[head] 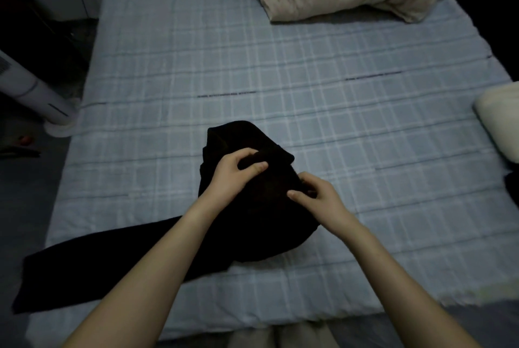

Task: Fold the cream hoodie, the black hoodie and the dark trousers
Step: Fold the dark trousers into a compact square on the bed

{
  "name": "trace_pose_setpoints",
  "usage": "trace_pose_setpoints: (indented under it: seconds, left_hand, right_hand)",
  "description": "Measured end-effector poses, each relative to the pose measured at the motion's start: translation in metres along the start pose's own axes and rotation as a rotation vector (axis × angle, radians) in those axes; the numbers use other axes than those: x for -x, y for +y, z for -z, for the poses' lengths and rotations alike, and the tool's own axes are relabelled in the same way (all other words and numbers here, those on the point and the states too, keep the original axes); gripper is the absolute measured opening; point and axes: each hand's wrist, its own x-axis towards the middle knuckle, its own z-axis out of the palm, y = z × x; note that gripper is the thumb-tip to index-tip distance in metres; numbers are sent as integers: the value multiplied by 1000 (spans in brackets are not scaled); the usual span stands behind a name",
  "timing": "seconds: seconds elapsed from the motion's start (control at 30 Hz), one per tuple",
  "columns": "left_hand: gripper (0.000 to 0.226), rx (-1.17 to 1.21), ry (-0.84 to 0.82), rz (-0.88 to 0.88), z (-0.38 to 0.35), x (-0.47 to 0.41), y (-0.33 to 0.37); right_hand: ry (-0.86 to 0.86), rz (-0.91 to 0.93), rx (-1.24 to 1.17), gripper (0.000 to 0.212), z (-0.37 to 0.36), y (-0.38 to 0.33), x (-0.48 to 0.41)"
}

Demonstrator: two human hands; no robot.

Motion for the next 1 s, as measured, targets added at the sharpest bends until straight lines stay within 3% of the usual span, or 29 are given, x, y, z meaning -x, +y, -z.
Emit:
trace_pose_setpoints:
  seconds: [0.07, 0.2, 0.37, 0.47, 0.53, 0.67, 0.83, 1.0]
  left_hand:
    - [6, -10, 3, 22, 7, 11, -8]
    - [8, -16, 29, 38, 20, 27, -15]
    - [10, 21, 74, 48, 24, 34, -19]
    - [15, 47, 162, 10, 36, 32, -21]
    - [17, 40, 175, -3, 46, 29, -22]
    - [13, -27, 128, -72, 60, 26, -24]
    - [10, -99, 82, -76, 62, 29, -31]
    - [18, -113, 72, -34, 64, 26, -39]
  right_hand:
    - [-16, -28, -21, 14, -10, 10, 6]
    - [-65, -16, 117, 35, -17, 25, 19]
    - [-104, -19, 273, 46, -14, 27, 29]
    - [-73, 119, 194, 60, -10, 15, 32]
    - [-144, 218, 221, 56, -9, 9, 32]
    - [-359, 159, 465, 56, -7, 15, 26]
    - [-409, 111, 688, 79, -3, 36, 15]
    - [-319, 290, 1011, 86, 11, 43, 6]
